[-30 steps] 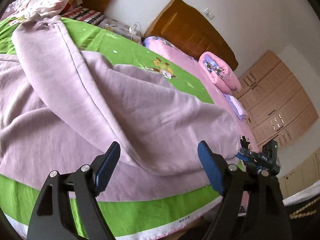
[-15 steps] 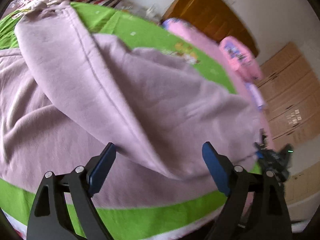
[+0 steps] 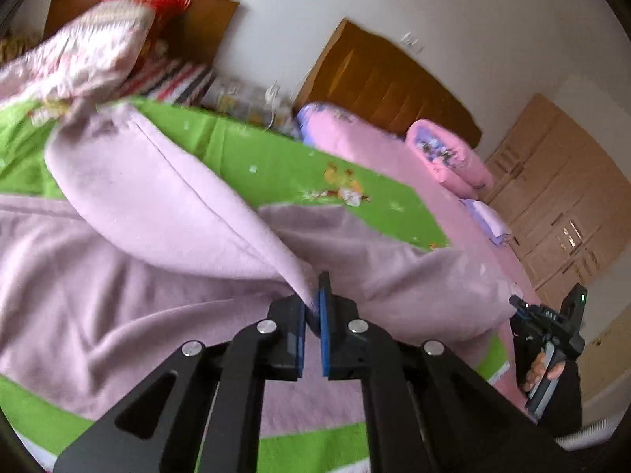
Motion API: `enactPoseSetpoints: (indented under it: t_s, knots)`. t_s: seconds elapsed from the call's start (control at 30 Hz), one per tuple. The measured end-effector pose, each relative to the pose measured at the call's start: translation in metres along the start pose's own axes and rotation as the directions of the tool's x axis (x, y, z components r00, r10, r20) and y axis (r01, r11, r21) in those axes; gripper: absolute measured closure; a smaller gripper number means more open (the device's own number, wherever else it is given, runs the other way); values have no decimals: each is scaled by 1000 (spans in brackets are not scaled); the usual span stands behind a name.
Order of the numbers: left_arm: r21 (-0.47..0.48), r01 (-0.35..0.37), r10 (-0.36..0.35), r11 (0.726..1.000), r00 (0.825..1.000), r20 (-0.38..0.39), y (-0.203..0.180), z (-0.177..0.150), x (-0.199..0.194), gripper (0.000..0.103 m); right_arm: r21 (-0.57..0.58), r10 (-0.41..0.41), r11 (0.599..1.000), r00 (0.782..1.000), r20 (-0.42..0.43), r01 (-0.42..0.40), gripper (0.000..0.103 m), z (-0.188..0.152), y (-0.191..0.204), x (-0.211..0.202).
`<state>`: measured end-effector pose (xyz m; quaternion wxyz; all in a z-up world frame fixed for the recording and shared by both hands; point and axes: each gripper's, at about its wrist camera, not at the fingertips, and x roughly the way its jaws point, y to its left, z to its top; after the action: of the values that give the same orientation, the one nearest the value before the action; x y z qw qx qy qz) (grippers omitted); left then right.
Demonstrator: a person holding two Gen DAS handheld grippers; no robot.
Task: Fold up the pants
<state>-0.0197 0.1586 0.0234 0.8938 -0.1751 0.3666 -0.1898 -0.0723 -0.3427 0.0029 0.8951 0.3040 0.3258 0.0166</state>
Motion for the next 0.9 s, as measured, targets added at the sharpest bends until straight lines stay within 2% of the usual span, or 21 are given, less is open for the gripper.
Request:
enactPoseSetpoints:
  t_s: [0.1, 0.13, 0.2, 0.23, 0.33, 0.47, 0.57, 0.6, 0.7, 0.77, 0.8, 0.83, 0.9]
  knots:
    - [-31, -11, 8, 999, 997, -81, 14, -23, 6, 97, 18, -39, 999, 997, -69, 41, 92, -17, -13, 4]
    - [-54, -37, 29, 998, 991, -130, 22, -40, 17, 96, 33, -58, 998, 994, -94, 61, 92, -24, -20, 8]
    - [-90, -68, 52, 994, 983, -175, 33, -62, 33, 96, 79, -92, 991, 987, -135, 104, 92, -42, -38, 17]
    - [-98, -93, 74, 991, 981, -181, 38, -72, 41, 96, 91, -91, 990, 987, -133, 104, 92, -48, -42, 19]
    - [-118, -87, 69, 989, 986, -151, 40, -73, 43, 96, 74, -96, 992, 990, -106, 104, 92, -46, -36, 15]
    - [-55, -97, 90, 994, 989, -114, 30, -64, 33, 96, 31, -88, 995, 993, -72, 90, 93, -37, -20, -5]
    - [-61, -106, 98, 992, 986, -133, 30, -67, 38, 94, 28, -131, 991, 986, -106, 134, 93, -46, -28, 5]
    - [-71, -112, 100, 991, 984, -149, 31, -67, 41, 94, 50, -150, 986, 979, -141, 158, 92, -54, -39, 15]
    - [-69, -113, 101, 991, 984, -148, 34, -71, 40, 91, 16, -145, 989, 980, -136, 148, 91, -56, -40, 16]
    - [-43, -146, 140, 988, 982, -126, 32, -68, 32, 69, -25, -170, 985, 974, -150, 169, 65, -52, -35, 11]
    - [-36, -175, 170, 984, 979, -110, 29, -69, 30, 46, -29, -200, 980, 967, -159, 198, 30, -49, -33, 5]
    - [-28, -216, 214, 976, 974, -73, 27, -65, 21, 39, -31, -202, 979, 968, -148, 199, 19, -48, -32, -1]
    - [-13, -239, 239, 971, 971, 16, 18, -56, 2, 37, -78, -238, 970, 967, -87, 231, 26, -41, -23, -16]
